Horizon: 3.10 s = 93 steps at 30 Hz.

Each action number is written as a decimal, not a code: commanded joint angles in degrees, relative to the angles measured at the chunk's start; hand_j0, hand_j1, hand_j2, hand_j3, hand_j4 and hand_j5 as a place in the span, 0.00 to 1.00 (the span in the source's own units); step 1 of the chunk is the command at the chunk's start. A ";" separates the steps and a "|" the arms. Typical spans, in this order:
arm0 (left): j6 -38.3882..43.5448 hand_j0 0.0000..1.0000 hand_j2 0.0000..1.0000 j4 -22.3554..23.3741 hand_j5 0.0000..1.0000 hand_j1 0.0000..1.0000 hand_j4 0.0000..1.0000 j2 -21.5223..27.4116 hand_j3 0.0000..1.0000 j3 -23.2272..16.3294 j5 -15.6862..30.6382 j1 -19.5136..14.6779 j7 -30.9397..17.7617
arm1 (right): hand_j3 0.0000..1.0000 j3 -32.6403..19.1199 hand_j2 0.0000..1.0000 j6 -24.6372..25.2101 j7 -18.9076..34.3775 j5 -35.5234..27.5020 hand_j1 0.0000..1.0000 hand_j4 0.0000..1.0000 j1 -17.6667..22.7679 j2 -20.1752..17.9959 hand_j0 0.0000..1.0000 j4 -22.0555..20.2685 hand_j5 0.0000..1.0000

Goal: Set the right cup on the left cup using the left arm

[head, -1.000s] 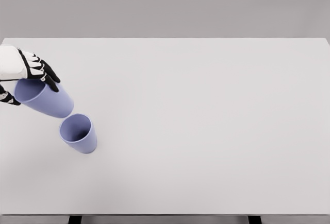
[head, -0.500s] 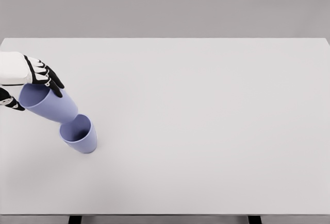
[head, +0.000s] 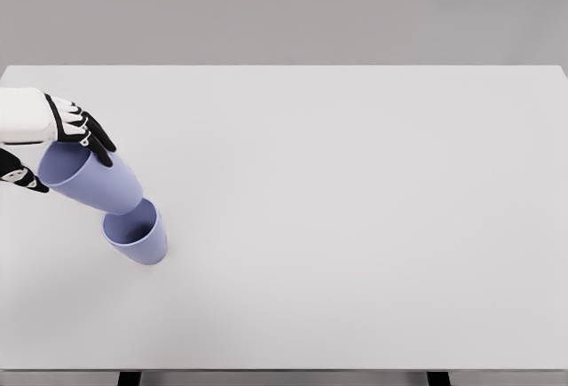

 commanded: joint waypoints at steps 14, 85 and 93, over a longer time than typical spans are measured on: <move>0.17 0.71 0.71 0.01 0.71 0.71 0.71 1.42 0.71 -0.99 4.30 0.18 0.02 | 1.00 0.00 1.00 -0.07 0.01 0.00 1.00 1.00 0.00 0.00 1.00 0.00 1.00; 2.21 0.71 0.71 1.59 0.71 0.71 0.71 -2.45 0.71 -4.76 3.25 0.71 0.02 | 1.00 0.00 1.00 -0.07 0.01 0.00 1.00 1.00 0.00 0.00 1.00 0.00 1.00; 2.21 0.71 0.71 1.59 0.71 0.71 0.71 -1.83 0.71 -4.85 3.07 0.79 0.02 | 1.00 0.00 1.00 -0.07 0.01 0.00 1.00 1.00 0.00 0.00 1.00 0.00 1.00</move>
